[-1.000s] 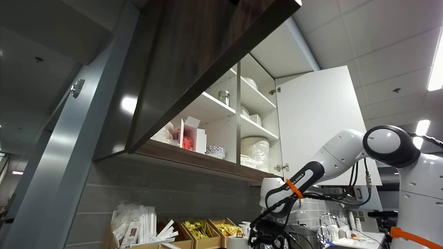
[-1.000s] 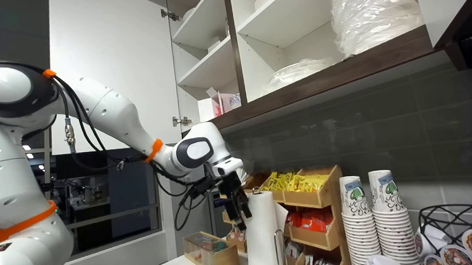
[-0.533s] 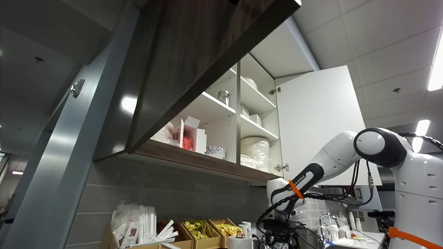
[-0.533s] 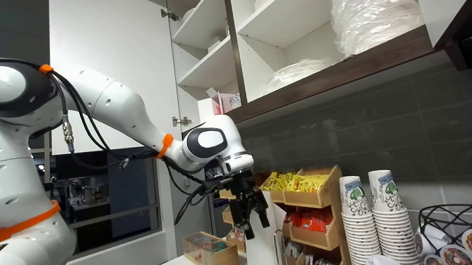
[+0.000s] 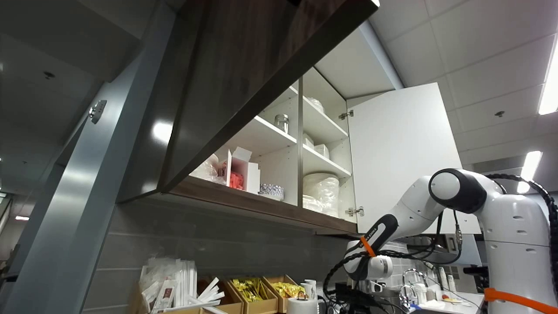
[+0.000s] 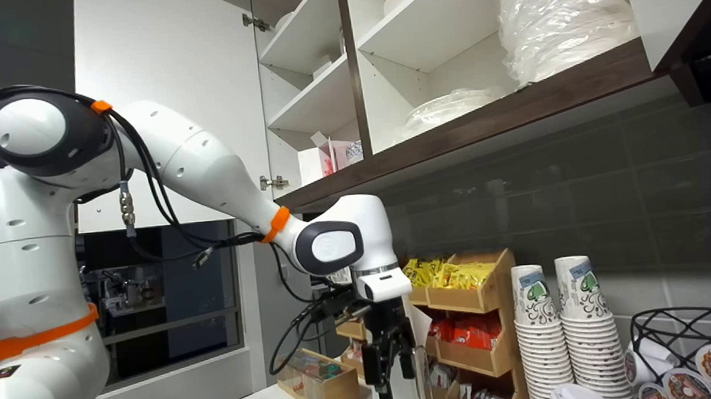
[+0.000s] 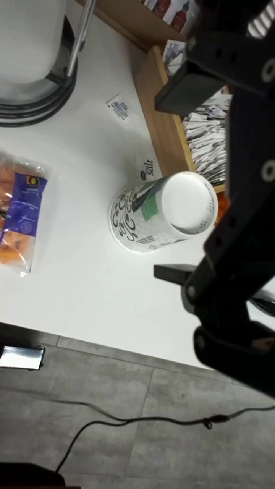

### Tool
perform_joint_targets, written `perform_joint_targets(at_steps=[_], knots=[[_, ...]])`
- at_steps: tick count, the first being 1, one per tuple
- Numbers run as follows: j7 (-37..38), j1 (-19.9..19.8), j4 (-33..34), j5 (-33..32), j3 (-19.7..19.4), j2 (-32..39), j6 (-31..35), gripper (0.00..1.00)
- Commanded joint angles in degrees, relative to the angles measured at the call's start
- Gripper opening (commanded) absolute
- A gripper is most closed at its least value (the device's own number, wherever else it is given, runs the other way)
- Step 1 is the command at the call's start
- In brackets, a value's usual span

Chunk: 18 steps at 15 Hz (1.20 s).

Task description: Put the coffee cup into the cupboard

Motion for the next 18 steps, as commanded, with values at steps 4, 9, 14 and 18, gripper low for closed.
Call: perform_joint_targets(at_steps=[4,9,14,18], knots=[[-4.1,1.2,0.2,3.1,-2.0,1.6,0.5,1.0],[-17.6,2.1,-0.2,1.7,-2.3,1.0,3.1,1.0],[-31.7,1.8,0.7,1.2,-3.5,3.2,3.2,1.0],[-35.9,1.8,0.1,1.7,-4.7,5.6,9.4,1.0]])
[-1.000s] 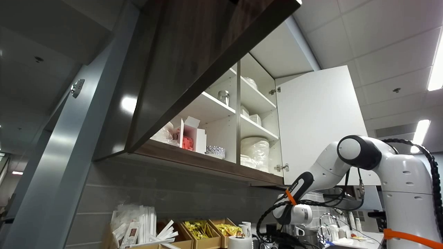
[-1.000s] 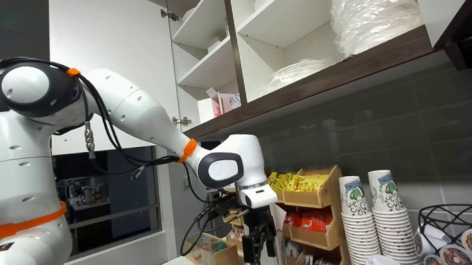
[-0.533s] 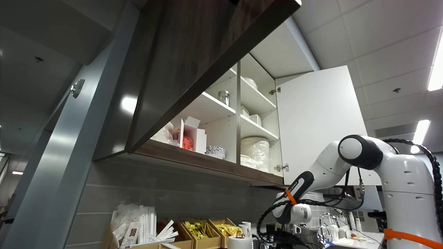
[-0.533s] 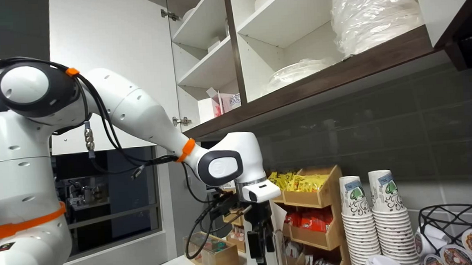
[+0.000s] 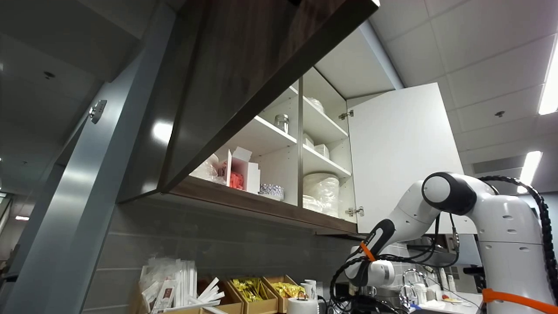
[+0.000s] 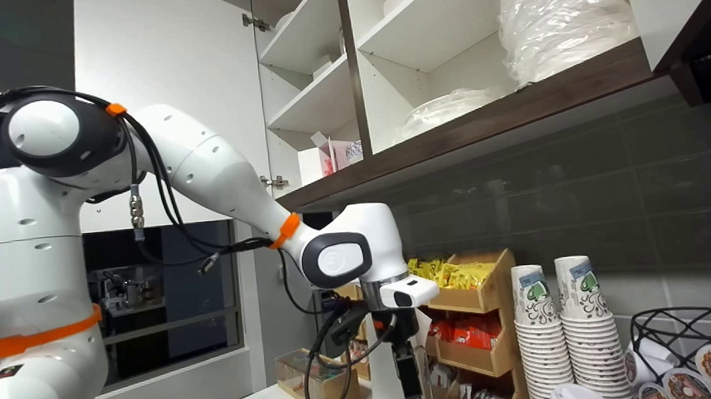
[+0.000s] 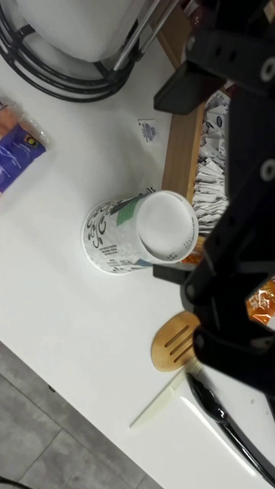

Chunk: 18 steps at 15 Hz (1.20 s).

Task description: Put the coffee cup into the cupboard

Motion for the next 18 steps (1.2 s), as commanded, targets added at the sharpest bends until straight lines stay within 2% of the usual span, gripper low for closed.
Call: perform_joint_targets(at_steps=[1,9,13,18], knots=[[-4.4,0.3,-0.3,0.2,-1.3,3.1,5.2,1.0],[-5.7,0.2,0.8,-2.5,-2.6,7.9,9.4,1.0],[-7.3,0.4,1.0,-0.5,-2.7,10.2,10.9,1.0],[-5.2,0.5,1.8,-1.4,-3.1,12.7,12.4,1.0]])
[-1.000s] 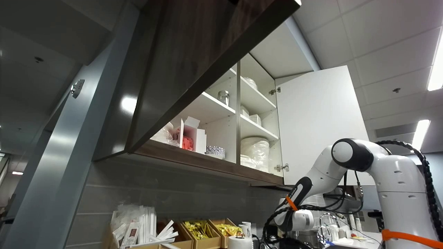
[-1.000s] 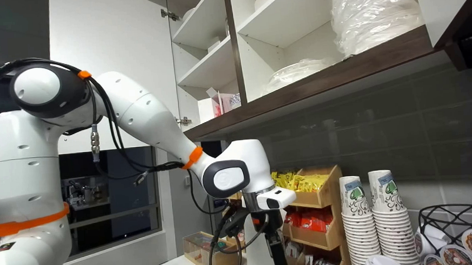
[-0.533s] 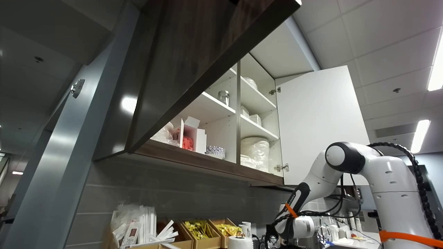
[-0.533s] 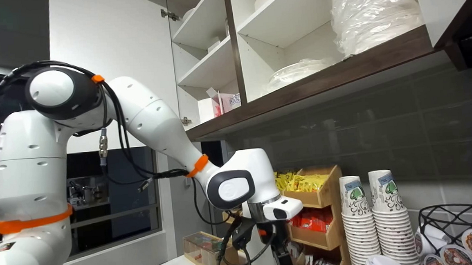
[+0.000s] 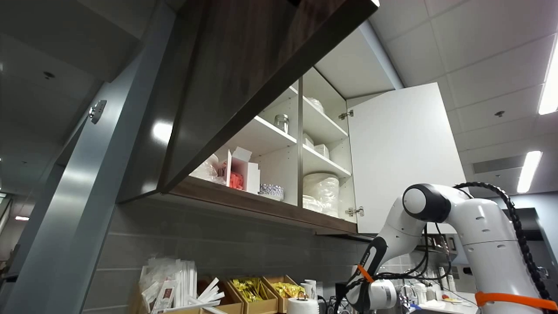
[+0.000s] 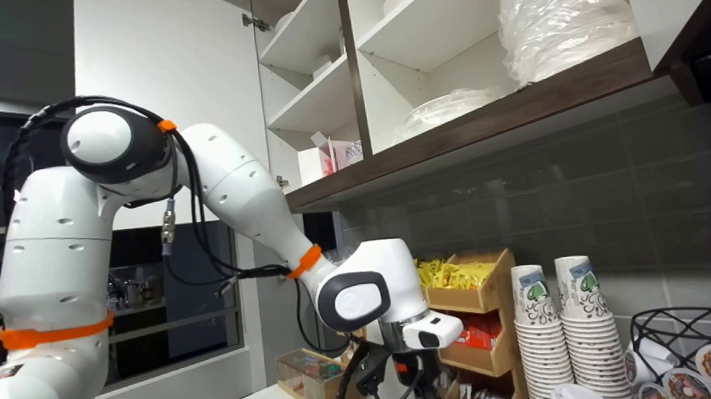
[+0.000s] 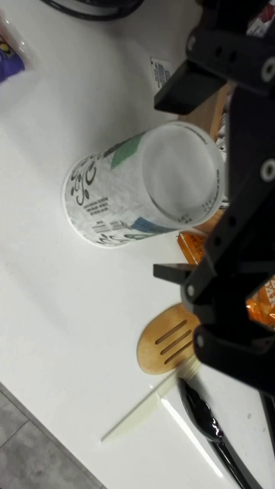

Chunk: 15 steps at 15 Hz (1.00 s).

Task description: Put the coffee cup into the cupboard

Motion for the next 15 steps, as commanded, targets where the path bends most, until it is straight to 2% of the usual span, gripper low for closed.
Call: perform_joint_targets(at_steps=[1,7,10,15], knots=[[-0.2,0.4,1.2,0.8,-0.8,2.1,1.4,1.0],[-1.0,0.2,3.4,4.1,-0.5,3.8,0.2,1.0],[-0.9,0.5,3.3,3.1,-0.6,3.6,0.1,1.0],[-6.7,-0.5,0.5,4.9,-0.3,0.8,1.2,1.0]])
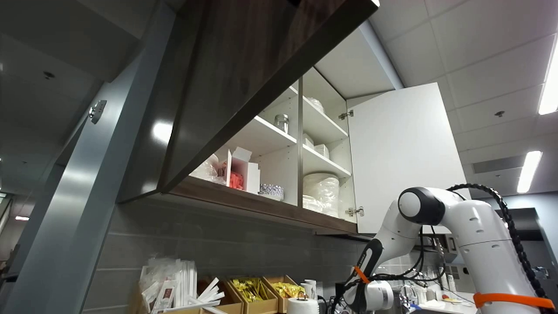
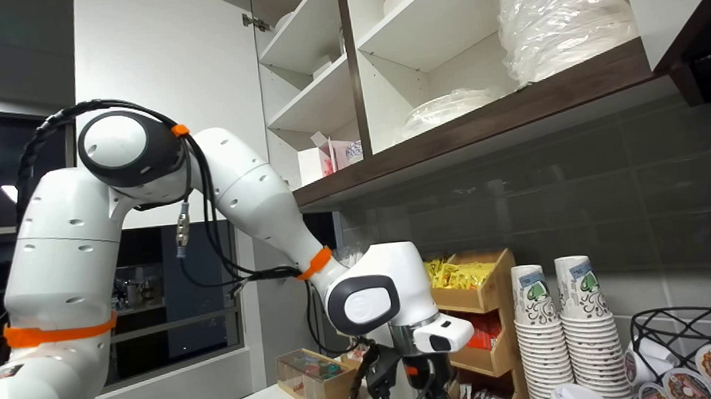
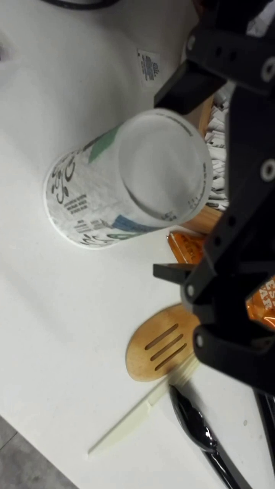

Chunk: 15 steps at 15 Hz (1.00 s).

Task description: Put the coffee cup into the cupboard

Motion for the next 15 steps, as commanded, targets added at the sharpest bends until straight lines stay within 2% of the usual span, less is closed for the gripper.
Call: perform_joint_targets(at_steps=[1,8,15], knots=[[-6.4,-0.8,-2.9,3.6,0.1,-2.8,1.3,1.0],[-15.3,-2.1,-7.9,8.3,-0.7,-7.1,1.7,1.0],[-27.2,-1.8,-10.7,24.9,0.2,-7.8,6.9,1.0]])
